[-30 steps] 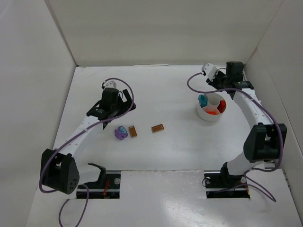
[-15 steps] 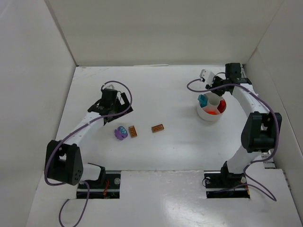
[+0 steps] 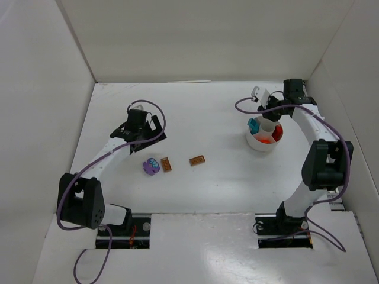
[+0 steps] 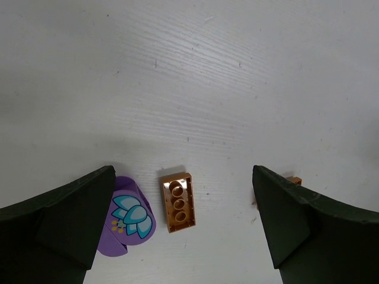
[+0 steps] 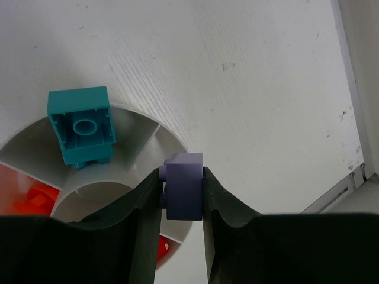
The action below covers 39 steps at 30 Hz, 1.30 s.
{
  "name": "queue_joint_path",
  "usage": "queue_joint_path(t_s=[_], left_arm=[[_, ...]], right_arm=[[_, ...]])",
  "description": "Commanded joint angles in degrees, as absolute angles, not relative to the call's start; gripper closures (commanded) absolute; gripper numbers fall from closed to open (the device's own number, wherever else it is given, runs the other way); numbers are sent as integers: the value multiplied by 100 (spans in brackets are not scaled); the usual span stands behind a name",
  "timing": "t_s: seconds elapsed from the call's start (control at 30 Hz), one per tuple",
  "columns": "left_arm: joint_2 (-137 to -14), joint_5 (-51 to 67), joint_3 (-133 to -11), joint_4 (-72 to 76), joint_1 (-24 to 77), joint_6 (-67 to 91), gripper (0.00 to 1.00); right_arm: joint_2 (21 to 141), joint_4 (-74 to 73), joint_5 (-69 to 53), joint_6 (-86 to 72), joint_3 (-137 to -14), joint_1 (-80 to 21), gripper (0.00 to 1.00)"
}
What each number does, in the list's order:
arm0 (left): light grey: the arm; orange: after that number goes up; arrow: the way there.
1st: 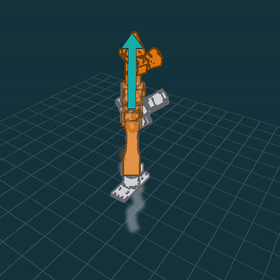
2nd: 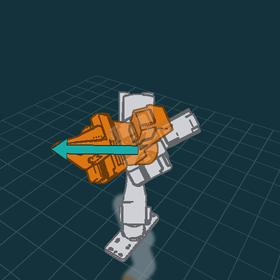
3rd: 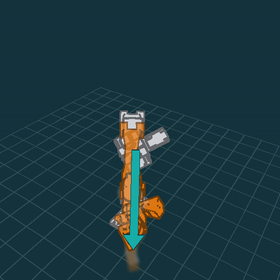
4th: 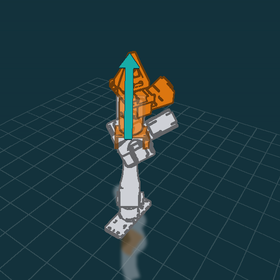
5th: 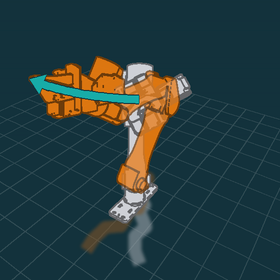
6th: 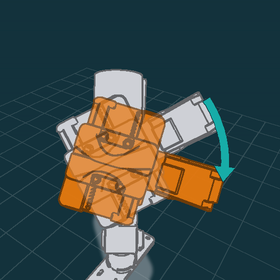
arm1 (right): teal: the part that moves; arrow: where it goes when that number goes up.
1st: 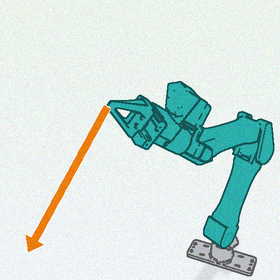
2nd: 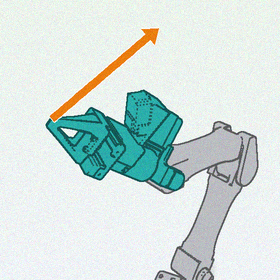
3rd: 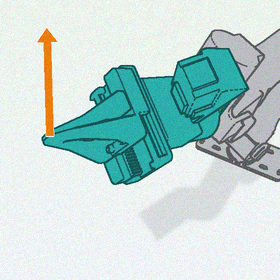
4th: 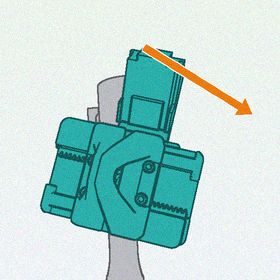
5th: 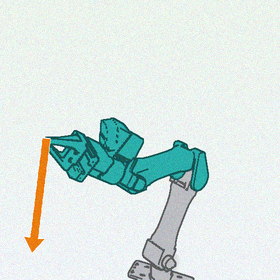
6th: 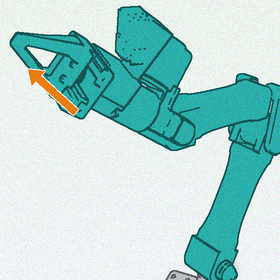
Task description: Sort the legos into containers by color
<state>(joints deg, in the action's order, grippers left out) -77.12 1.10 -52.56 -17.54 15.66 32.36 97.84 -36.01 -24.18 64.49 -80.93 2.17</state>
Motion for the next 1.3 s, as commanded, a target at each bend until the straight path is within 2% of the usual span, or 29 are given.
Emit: queue_joint_path(t_s=[0.0, 0.07, 0.23, 0.33, 0.4, 0.53, 0.77, 0.83, 0.93, 1.03, 1.07, 1.27], left_arm=[[-7673, 167, -5476, -1863, 1538, 3146, 0], [-7673, 167, -5528, -1863, 1538, 3146, 0], [-7559, 114, -5528, -1978, 1538, 3146, 0], [-7488, 114, -5467, -2030, 1538, 3146, 0], [-7436, 114, -5467, -2082, 1538, 3146, 0], [-7383, 62, -5406, -2145, 1538, 3146, 0], [-7120, 62, -5186, -2250, 1538, 3322, 0], [-7058, 9, -5133, -2390, 1538, 3375, 0], [-7005, -202, -5063, -2601, 1538, 3656, 0], [-7005, -333, -5001, -2872, 1538, 3945, 0], [-7005, -334, -4949, -2961, 1538, 4025, 0], [-6777, -712, -4624, -3497, 1538, 4920, 0]], right_arm=[[9589, -3691, -2716, 6241, -8191, 264, 74], [9519, -3639, -2716, 6188, -8069, 264, 70], [9387, -3586, -2716, 6082, -7954, 316, 68], [9255, -3533, -2716, 6082, -7840, 316, 61], [9150, -3533, -2716, 6021, -7840, 316, 51], [9097, -3480, -2768, 6021, -7735, 316, 41], [8930, -3419, -2769, 5968, -7734, 316, 40], [8860, -3358, -2891, 5906, -7734, 316, 35], [8623, -3121, -2892, 5783, -7682, 316, 34], [8368, -2945, -2944, 5520, -7523, 316, 20], [8315, -2866, -2944, 5520, -7463, 316, 3], [8077, -2751, -2752, 5221, -7243, 316, 0]])
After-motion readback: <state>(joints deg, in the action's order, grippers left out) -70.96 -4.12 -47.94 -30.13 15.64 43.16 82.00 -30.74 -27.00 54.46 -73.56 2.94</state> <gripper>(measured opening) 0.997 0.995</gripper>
